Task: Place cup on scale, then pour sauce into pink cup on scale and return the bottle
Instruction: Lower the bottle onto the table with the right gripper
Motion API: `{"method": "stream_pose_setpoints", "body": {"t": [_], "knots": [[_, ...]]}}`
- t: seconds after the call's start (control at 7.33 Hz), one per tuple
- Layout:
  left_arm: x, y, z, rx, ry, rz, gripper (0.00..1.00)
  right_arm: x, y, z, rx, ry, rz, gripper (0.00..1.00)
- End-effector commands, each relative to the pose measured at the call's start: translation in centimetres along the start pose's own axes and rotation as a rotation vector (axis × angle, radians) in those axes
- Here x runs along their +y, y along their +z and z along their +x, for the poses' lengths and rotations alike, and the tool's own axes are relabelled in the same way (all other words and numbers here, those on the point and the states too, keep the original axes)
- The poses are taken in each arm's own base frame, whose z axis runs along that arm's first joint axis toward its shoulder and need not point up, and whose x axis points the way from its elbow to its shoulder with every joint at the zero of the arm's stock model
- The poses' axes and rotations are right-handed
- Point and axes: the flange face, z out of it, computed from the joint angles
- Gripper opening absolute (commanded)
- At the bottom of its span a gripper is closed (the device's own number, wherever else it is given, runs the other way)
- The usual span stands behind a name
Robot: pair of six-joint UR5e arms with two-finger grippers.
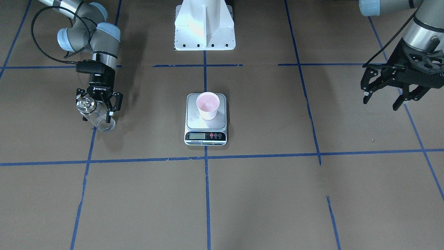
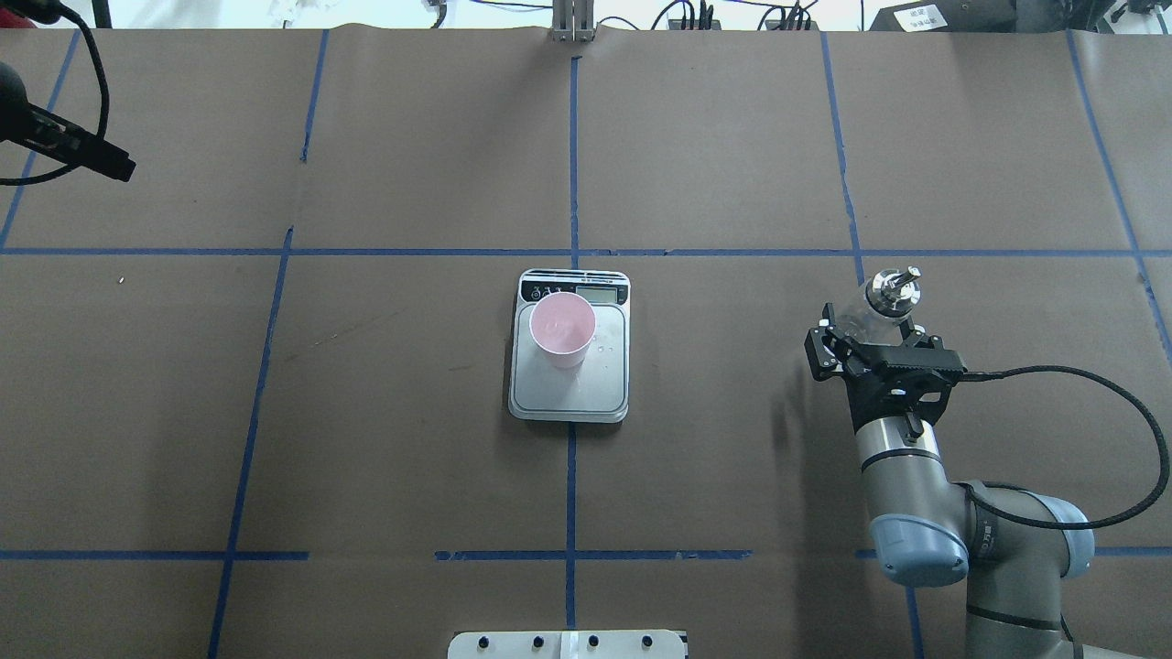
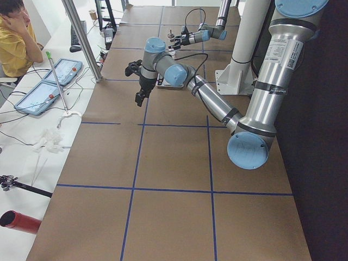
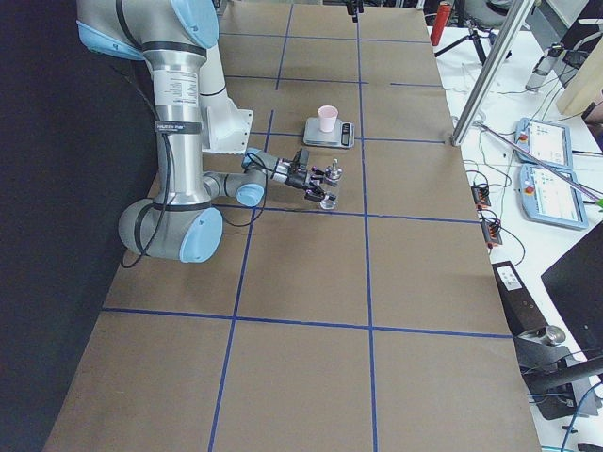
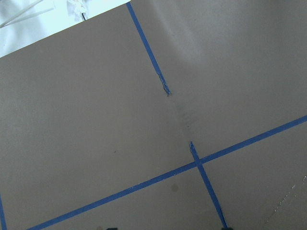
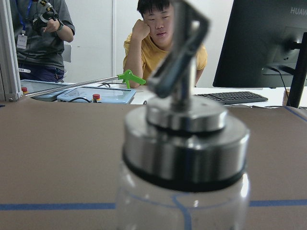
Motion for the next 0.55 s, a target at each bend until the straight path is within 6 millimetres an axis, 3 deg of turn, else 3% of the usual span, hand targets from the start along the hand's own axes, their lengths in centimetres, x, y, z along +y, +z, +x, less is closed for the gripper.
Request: {"method": "stream_pose_setpoints", "body": {"t": [0.0,0.41], "knots": [[0.0,0.0,0.0,-0.001,-0.001,-0.001,0.78,-0.1,-0.7,0.6,-0.032,0.046,0.016,1.00],[0.0,0.0,0.0,0.000,0.000,0.000,0.79,2.4,-4.1,0.3,-0.076,0.007,0.036,1.00]]}}
